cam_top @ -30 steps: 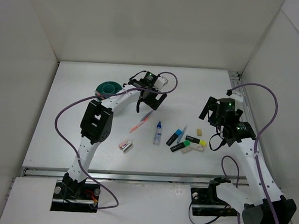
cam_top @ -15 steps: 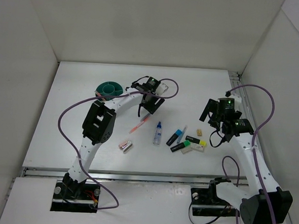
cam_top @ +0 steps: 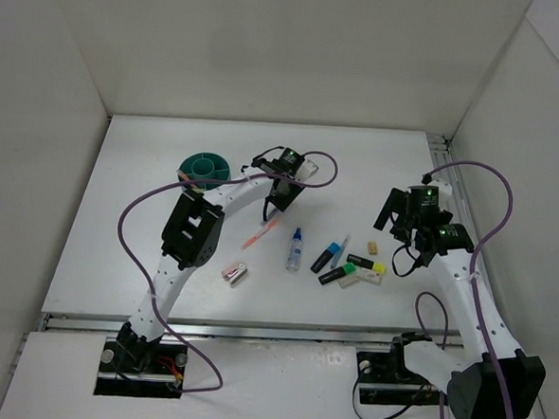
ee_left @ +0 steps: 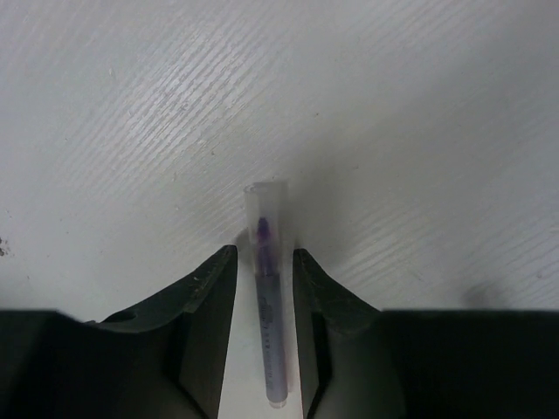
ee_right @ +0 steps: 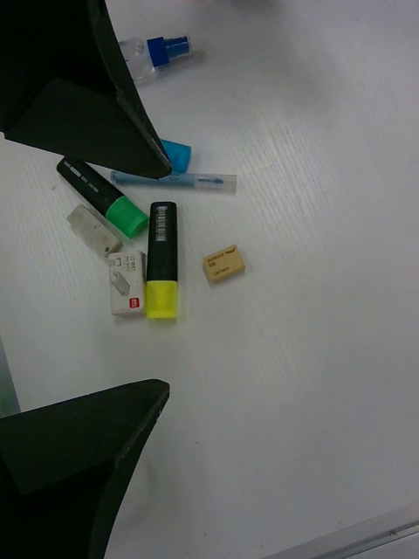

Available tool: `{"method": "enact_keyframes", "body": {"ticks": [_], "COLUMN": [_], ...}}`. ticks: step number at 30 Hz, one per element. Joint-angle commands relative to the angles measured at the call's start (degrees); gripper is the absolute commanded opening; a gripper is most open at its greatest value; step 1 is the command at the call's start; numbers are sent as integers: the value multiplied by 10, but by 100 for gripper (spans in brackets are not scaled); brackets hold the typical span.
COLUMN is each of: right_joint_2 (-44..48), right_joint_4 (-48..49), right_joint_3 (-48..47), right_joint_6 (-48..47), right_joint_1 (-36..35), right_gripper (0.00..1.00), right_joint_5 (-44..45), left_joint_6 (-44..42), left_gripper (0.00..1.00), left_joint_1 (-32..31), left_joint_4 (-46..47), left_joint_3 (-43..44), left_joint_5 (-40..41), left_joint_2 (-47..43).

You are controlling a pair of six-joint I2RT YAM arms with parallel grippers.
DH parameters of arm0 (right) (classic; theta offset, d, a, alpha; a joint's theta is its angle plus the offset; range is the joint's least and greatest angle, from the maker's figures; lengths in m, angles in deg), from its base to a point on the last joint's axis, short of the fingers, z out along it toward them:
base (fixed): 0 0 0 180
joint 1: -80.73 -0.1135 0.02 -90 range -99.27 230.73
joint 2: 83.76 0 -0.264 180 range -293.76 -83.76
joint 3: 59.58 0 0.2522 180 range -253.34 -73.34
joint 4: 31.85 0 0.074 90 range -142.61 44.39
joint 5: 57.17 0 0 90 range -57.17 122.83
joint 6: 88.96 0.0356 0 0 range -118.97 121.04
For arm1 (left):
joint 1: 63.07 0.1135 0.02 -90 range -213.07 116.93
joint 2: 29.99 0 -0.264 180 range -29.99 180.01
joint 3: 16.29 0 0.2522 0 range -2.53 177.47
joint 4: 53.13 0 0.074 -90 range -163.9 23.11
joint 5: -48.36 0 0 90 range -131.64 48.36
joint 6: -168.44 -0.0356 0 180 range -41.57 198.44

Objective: Sort the stationery into containers
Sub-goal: Pick up the pen from the center of the board.

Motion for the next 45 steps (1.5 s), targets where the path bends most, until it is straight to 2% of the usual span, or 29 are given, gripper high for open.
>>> {"method": "enact_keyframes", "body": {"ticks": [1, 7, 9, 12, 16, 21, 26, 31, 34, 36, 41, 45], "right_joint_2": [8, 28, 38, 48, 55, 61, 85, 99, 113, 114, 114, 107], "right_joint_4": [8, 7, 6, 7, 5, 5, 5, 5, 6, 8, 16, 27], "right_joint_3": [-3, 3, 3, 6, 5, 2, 2, -6, -4, -1, 3, 3], "right_joint_6": [-4, -3, -2, -3, -3, -7, -12, -28, -31, -32, -38, -46], "right_joint_1": [5, 7, 6, 5, 5, 7, 7, 7, 7, 6, 2, 3], "right_gripper": [98, 98, 98, 98, 98, 98, 98, 98, 98, 98, 98, 98], "right_joint_5": [12, 25, 28, 35, 37, 28, 11, -11, -17, -17, -26, -54], "left_joint_6": [6, 8, 43, 61, 64, 45, 34, 36, 53, 72, 141, 214], "left_gripper": [27, 25, 23, 17, 0, 0, 0, 0, 0, 0, 0, 0], "left_joint_1": [1, 7, 15, 30, 30, 30, 30, 36, 36, 43, 107, 167], "left_joint_4": [-14, -46, -56, -64, -58, -38, 23, 109, 184, 252, 372, 476], "left_joint_3": [14, 55, 66, 66, 63, 92, 102, 17, -76, -167, -360, -474], "left_joint_5": [-7, -50, -64, -69, -42, -36, -3, 25, 72, 100, 145, 204], "left_joint_2": [-8, 13, 18, 18, 14, 0, -56, -181, -279, -357, -513, -581]}}
